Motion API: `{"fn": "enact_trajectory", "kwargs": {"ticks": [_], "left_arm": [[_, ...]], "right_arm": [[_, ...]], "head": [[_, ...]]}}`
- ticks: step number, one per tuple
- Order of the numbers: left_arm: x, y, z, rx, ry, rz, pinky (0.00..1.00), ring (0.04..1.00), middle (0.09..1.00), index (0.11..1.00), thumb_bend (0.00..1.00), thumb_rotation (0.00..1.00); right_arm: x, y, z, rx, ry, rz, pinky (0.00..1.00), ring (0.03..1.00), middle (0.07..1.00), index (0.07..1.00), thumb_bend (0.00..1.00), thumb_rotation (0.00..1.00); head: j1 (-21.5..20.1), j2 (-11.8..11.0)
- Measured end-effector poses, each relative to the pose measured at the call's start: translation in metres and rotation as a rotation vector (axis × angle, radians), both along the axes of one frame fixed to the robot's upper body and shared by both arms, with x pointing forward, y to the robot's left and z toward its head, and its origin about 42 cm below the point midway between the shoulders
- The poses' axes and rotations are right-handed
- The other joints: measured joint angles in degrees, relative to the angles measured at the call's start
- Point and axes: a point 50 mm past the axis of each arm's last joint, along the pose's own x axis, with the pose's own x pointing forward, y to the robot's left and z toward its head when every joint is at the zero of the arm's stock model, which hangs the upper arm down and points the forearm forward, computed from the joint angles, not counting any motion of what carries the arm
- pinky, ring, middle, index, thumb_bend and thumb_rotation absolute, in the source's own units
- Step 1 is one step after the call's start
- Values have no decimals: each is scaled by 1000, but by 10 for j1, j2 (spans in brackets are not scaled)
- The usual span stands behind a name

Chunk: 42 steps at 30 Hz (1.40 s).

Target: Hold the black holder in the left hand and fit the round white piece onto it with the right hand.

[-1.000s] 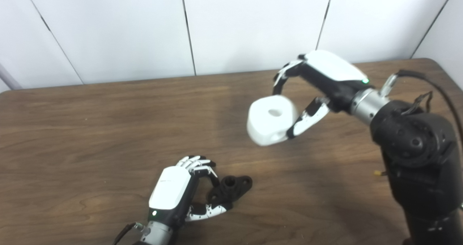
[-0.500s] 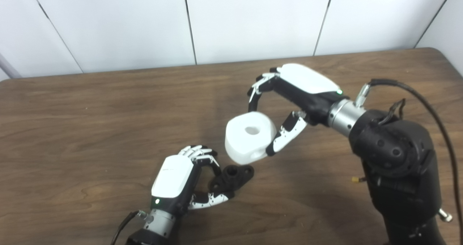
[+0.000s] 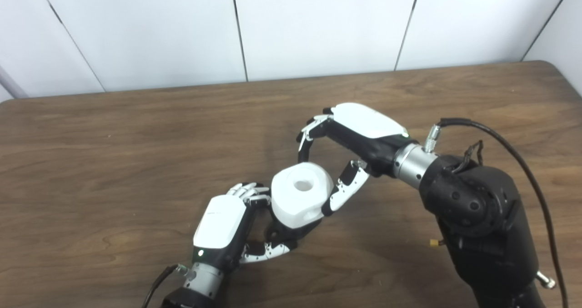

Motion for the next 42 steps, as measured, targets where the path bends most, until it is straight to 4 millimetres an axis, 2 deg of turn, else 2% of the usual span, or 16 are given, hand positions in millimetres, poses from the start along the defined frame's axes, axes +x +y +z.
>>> {"fn": "enact_trajectory", "kwargs": {"ticks": [16,42], "left_arm": [[0,-2,0,2,-1,-2,886,844,774,487,521,51],[1,-3,0,-3,-3,-1,878,841,769,487,521,49]], "right_arm": [[6,2,-8,30,0,-29,1000,915,787,480,525,133],[4,-1,-12,12,19,-14,1000,922,795,480,525,132]], "head": [[-1,-4],[-1,0]]}}
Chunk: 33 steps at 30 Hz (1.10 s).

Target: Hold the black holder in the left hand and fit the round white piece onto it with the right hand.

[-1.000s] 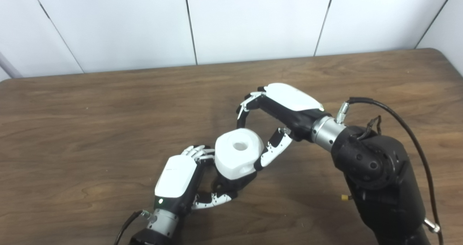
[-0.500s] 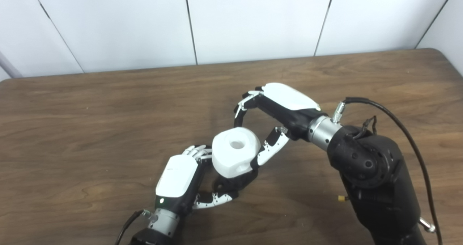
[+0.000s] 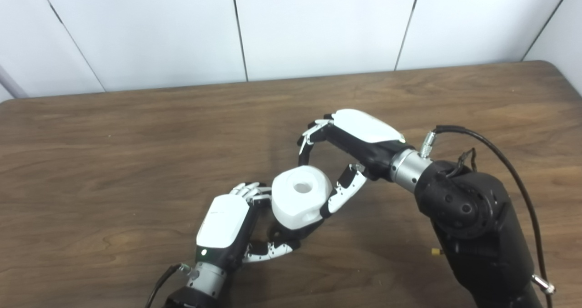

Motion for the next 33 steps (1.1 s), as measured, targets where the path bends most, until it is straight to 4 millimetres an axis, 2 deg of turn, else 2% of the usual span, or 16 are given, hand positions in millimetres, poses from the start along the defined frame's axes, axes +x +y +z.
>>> {"fn": "enact_trajectory", "kwargs": {"ticks": [33], "left_arm": [[2,-2,-1,-5,0,-4,884,845,767,487,521,49]], "right_arm": [[-2,3,-4,-3,10,11,1000,925,799,480,525,132]], "head": [[-4,-1]]}}
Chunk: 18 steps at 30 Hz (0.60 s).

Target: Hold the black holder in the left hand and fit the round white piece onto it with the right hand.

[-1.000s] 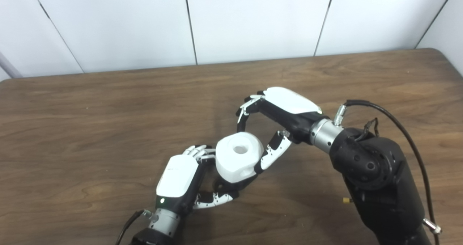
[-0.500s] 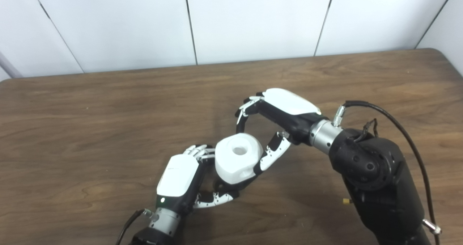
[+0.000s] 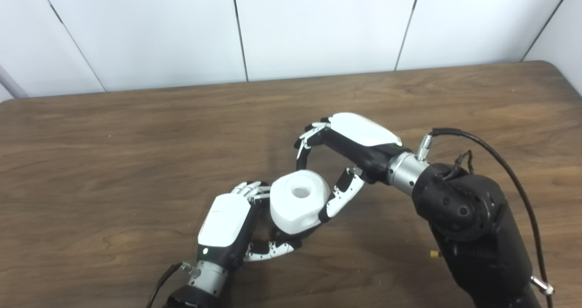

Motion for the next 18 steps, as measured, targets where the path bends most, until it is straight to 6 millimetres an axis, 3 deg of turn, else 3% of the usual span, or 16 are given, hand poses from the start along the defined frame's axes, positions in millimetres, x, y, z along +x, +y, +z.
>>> {"fn": "enact_trajectory", "kwargs": {"ticks": [18], "left_arm": [[0,0,0,0,0,0,876,841,768,487,521,50]], "right_arm": [[-2,0,-3,-9,1,-5,1000,927,797,480,525,133]], "head": [[-8,1]]}}
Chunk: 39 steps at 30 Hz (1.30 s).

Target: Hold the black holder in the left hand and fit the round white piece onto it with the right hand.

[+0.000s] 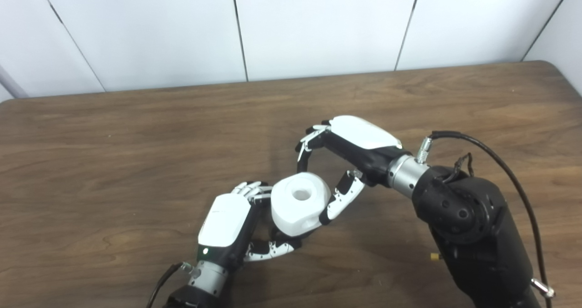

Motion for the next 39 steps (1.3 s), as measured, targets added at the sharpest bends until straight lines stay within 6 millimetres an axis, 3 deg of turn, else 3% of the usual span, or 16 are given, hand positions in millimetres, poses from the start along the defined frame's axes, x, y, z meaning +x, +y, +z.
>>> {"fn": "enact_trajectory", "kwargs": {"ticks": [22,23,24,26,33,39], "left_arm": [[0,0,0,1,3,-1,881,845,768,486,521,50],[0,0,0,1,3,-1,881,845,769,487,521,50],[0,0,0,1,3,-1,881,845,769,487,521,50],[0,0,0,1,3,-1,877,843,768,487,521,50],[0,0,0,0,0,-1,875,842,765,487,521,49],[0,0,0,0,0,-1,878,844,766,487,521,49]], "right_arm": [[0,0,-7,-44,-36,21,1000,918,797,490,525,149],[0,0,-7,-45,-37,21,1000,918,798,536,750,192],[0,0,-7,-46,-38,21,1000,919,799,560,865,214],[0,0,-7,-51,-39,20,1000,925,806,587,972,246],[0,-3,-7,-70,-48,4,1000,961,848,650,1000,316],[1,-3,-7,-77,-50,-4,1000,976,881,679,1000,300]], "head": [[-1,-2],[-1,-2],[0,-3],[0,-3],[-2,-4],[-2,-4]]}}
